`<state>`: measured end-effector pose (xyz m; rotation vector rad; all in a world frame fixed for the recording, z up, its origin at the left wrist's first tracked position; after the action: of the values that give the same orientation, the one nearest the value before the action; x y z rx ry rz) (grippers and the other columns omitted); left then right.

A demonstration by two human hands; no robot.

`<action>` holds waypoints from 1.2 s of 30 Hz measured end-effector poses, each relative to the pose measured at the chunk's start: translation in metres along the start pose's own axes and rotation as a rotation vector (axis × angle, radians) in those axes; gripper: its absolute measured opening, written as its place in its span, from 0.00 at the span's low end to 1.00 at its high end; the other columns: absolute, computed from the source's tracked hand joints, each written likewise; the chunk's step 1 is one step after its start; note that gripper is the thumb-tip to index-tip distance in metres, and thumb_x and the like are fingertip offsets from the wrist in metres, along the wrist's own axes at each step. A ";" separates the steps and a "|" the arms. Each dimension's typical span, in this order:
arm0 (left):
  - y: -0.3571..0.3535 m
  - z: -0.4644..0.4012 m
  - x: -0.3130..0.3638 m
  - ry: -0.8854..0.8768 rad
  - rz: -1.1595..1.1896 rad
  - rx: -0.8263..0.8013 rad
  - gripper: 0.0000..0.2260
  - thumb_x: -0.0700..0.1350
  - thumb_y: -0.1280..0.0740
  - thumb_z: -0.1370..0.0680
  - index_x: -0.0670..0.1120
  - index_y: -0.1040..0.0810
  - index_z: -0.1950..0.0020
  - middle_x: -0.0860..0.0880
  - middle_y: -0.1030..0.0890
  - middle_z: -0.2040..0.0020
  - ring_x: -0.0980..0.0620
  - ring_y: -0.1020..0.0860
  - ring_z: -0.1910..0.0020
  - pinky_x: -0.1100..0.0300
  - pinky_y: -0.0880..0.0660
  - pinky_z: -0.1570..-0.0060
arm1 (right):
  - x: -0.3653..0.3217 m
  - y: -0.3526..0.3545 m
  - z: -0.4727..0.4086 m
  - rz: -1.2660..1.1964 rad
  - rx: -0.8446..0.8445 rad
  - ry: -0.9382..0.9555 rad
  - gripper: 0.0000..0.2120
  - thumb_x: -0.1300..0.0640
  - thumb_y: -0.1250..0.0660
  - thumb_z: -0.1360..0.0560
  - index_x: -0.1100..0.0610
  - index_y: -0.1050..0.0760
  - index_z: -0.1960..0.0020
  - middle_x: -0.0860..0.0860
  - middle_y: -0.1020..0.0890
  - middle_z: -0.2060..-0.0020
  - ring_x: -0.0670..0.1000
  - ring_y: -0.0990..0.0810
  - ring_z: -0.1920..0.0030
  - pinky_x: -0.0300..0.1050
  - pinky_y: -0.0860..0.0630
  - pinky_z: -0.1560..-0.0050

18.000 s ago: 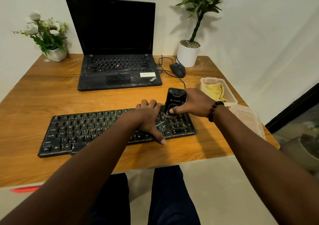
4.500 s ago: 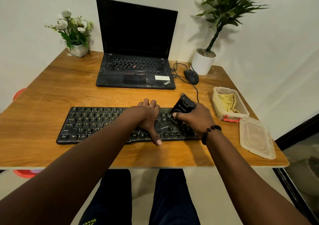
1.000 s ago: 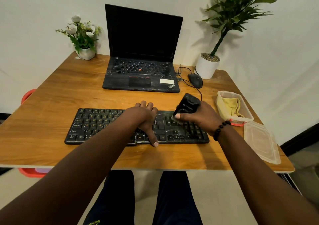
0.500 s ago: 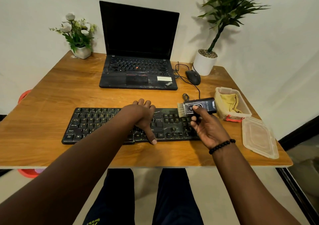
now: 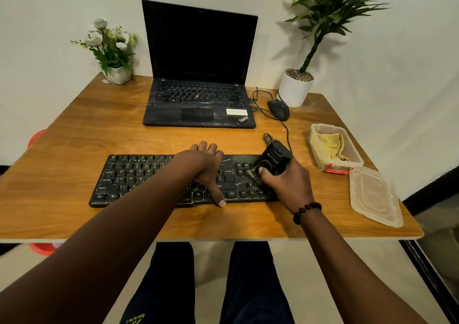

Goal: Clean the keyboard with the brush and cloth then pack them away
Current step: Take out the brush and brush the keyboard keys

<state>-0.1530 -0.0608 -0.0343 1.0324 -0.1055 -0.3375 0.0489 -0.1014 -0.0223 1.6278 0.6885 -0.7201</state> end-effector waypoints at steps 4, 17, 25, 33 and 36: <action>0.000 0.001 -0.001 -0.003 0.016 0.002 0.63 0.73 0.25 0.42 0.45 0.53 0.20 0.45 0.50 0.21 0.38 0.51 0.23 0.37 0.44 0.26 | -0.010 0.009 -0.005 0.245 -0.193 0.084 0.24 0.52 0.25 0.31 0.54 0.28 0.38 0.46 0.20 0.54 0.44 0.22 0.56 0.26 0.30 0.66; -0.005 -0.004 -0.004 -0.011 0.032 0.019 0.64 0.75 0.27 0.44 0.47 0.52 0.20 0.46 0.48 0.22 0.39 0.50 0.24 0.36 0.43 0.27 | 0.011 0.006 0.036 0.005 0.096 -0.169 0.19 0.52 0.26 0.32 0.53 0.25 0.43 0.46 0.20 0.56 0.43 0.22 0.58 0.28 0.31 0.66; -0.007 -0.005 -0.005 -0.024 0.037 0.030 0.63 0.76 0.27 0.44 0.47 0.51 0.20 0.45 0.47 0.23 0.39 0.49 0.25 0.36 0.42 0.27 | 0.002 -0.012 0.062 0.030 0.185 -0.145 0.16 0.53 0.26 0.33 0.54 0.26 0.49 0.47 0.20 0.58 0.47 0.21 0.58 0.38 0.24 0.60; -0.009 -0.004 -0.006 -0.037 0.036 0.035 0.63 0.76 0.28 0.43 0.47 0.51 0.20 0.46 0.48 0.23 0.39 0.49 0.25 0.37 0.43 0.27 | 0.010 -0.010 0.071 -0.180 0.287 -0.291 0.13 0.54 0.25 0.32 0.48 0.27 0.52 0.41 0.22 0.62 0.39 0.23 0.60 0.27 0.33 0.66; -0.008 -0.005 -0.006 -0.030 0.031 0.028 0.64 0.77 0.28 0.44 0.47 0.51 0.20 0.46 0.47 0.23 0.39 0.48 0.25 0.36 0.42 0.27 | 0.010 -0.016 0.078 -0.148 0.202 -0.291 0.12 0.53 0.25 0.34 0.48 0.26 0.55 0.43 0.21 0.62 0.40 0.22 0.61 0.32 0.28 0.65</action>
<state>-0.1593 -0.0583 -0.0437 1.0527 -0.1536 -0.3239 0.0360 -0.1754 -0.0506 1.6204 0.5417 -1.1398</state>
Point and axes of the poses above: each hand's wrist, its own z-axis away from the middle knuckle, its own y-axis out of the back of the hand, x = y × z, the point moved 4 cm from there along -z, towards the middle knuckle
